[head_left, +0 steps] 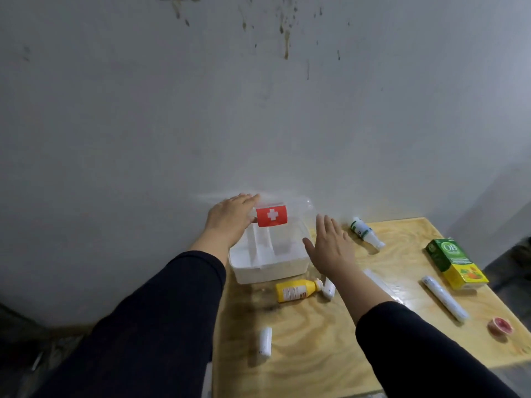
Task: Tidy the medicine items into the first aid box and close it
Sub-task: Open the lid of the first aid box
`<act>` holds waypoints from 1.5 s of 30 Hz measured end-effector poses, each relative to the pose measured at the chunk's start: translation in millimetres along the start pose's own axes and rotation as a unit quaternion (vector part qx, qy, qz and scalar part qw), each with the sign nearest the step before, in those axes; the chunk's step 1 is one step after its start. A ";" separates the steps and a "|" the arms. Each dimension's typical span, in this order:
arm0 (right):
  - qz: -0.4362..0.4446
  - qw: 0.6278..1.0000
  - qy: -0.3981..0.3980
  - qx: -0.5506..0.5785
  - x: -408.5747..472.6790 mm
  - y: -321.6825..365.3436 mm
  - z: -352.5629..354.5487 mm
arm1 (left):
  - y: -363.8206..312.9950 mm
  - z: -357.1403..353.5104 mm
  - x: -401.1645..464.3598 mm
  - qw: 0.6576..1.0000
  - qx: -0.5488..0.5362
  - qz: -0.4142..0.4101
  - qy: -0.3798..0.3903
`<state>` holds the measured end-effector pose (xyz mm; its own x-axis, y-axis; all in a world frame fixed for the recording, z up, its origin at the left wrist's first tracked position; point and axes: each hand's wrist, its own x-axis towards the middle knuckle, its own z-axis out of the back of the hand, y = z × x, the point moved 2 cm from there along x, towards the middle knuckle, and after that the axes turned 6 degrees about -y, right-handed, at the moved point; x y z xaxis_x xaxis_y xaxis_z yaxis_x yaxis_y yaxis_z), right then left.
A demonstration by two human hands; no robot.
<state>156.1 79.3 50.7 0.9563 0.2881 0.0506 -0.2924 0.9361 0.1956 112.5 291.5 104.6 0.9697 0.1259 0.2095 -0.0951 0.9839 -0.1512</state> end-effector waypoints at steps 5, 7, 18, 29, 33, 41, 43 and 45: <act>-0.010 0.994 0.089 0.070 4.8 12.8 -29.4 | 6.0 5.7 22.9 1.000 0.005 0.016 -0.008; -0.005 0.992 0.102 0.068 4.4 16.2 -38.6 | 8.4 5.3 31.4 1.000 0.009 0.026 -0.014; 0.000 0.996 0.084 0.031 -5.3 5.4 -41.7 | 0.3 18.0 49.5 0.993 0.042 0.071 -0.084; -0.009 0.997 0.059 0.042 -6.5 -15.4 -14.2 | -31.6 14.3 38.5 0.995 -0.019 -0.026 -0.093; -0.051 0.996 0.066 0.023 -15.9 -46.9 4.9 | -76.2 4.6 24.5 0.994 -0.061 -0.092 -0.027; -0.151 0.984 0.090 -0.002 -56.1 -137.0 33.7 | -159.7 -46.8 2.0 0.973 -0.068 -0.106 0.191; -0.170 0.982 0.083 -0.006 -64.8 -161.7 44.1 | -180.3 -55.1 2.4 0.969 -0.063 -0.111 0.213; -0.191 0.978 0.082 -0.012 -71.0 -187.5 51.2 | -202.4 -60.1 3.9 0.963 -0.062 -0.118 0.233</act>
<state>143.5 -127.0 60.6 0.9822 -0.0568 -0.1792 0.0837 0.9857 0.1463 149.1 85.3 78.0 0.9598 -0.1974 -0.1993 0.1391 0.9520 -0.2727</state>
